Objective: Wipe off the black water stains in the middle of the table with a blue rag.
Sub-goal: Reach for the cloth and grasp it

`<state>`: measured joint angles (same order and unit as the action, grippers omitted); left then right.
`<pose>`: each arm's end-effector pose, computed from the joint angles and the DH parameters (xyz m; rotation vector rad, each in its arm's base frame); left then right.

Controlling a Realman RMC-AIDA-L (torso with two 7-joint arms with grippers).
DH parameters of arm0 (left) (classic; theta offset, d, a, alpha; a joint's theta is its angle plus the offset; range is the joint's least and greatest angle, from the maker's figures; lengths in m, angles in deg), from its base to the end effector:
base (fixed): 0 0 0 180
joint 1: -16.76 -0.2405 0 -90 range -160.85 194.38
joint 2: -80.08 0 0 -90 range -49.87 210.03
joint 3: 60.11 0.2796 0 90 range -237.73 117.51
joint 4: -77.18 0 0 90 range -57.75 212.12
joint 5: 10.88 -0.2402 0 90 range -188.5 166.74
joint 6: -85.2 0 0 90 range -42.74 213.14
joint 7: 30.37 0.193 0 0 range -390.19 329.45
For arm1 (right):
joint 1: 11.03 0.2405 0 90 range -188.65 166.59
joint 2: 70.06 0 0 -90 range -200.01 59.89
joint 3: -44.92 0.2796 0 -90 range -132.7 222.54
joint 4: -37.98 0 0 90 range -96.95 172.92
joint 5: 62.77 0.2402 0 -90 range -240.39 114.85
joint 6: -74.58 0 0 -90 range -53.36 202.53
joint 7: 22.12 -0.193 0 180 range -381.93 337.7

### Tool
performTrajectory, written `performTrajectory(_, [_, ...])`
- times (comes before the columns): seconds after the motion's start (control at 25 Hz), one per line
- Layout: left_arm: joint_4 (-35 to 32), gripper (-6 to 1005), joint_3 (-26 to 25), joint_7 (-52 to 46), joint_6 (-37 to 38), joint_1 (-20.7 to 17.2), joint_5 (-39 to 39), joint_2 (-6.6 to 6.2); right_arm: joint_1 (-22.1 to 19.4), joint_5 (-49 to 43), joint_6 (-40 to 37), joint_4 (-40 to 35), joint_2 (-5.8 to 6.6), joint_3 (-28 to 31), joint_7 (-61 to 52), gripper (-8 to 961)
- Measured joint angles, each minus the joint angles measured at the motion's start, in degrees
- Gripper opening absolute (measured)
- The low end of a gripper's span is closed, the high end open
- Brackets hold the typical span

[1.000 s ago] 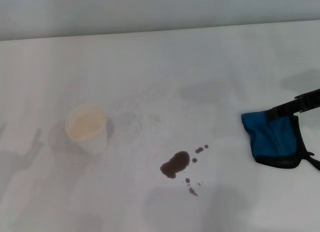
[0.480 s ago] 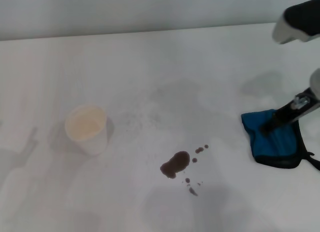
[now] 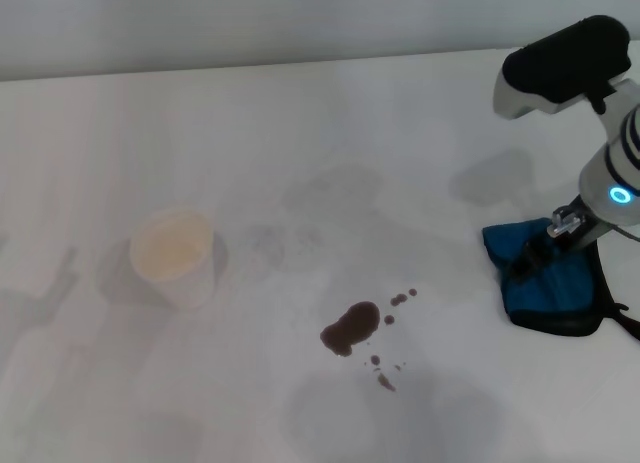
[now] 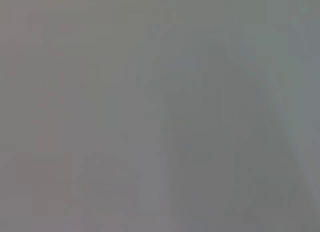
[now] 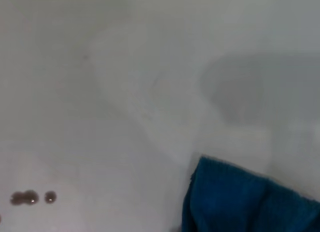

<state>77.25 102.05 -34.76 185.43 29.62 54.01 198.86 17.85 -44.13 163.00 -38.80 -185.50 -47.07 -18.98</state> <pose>-0.3619 0.2758 -0.0142 -1.6492 -0.1242 -0.7975 0.2863 0.3805 -0.0420 -2.0650 1.3219 -0.7471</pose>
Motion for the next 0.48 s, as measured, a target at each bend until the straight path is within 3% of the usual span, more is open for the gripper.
performTrajectory(0.36, [0.03, 879, 0.0, -0.01, -0.08, 0.3, 0.25, 0.08, 2.22, -2.27, -1.97, 6.01, -0.05, -0.79, 0.31, 824])
performTrajectory(0.48, [0.02, 880, 0.0, -0.01, -0.15, 0.49, 0.36, 0.06, 2.43, -2.29, -1.98, 6.32, -0.01, -1.06, 0.35, 733])
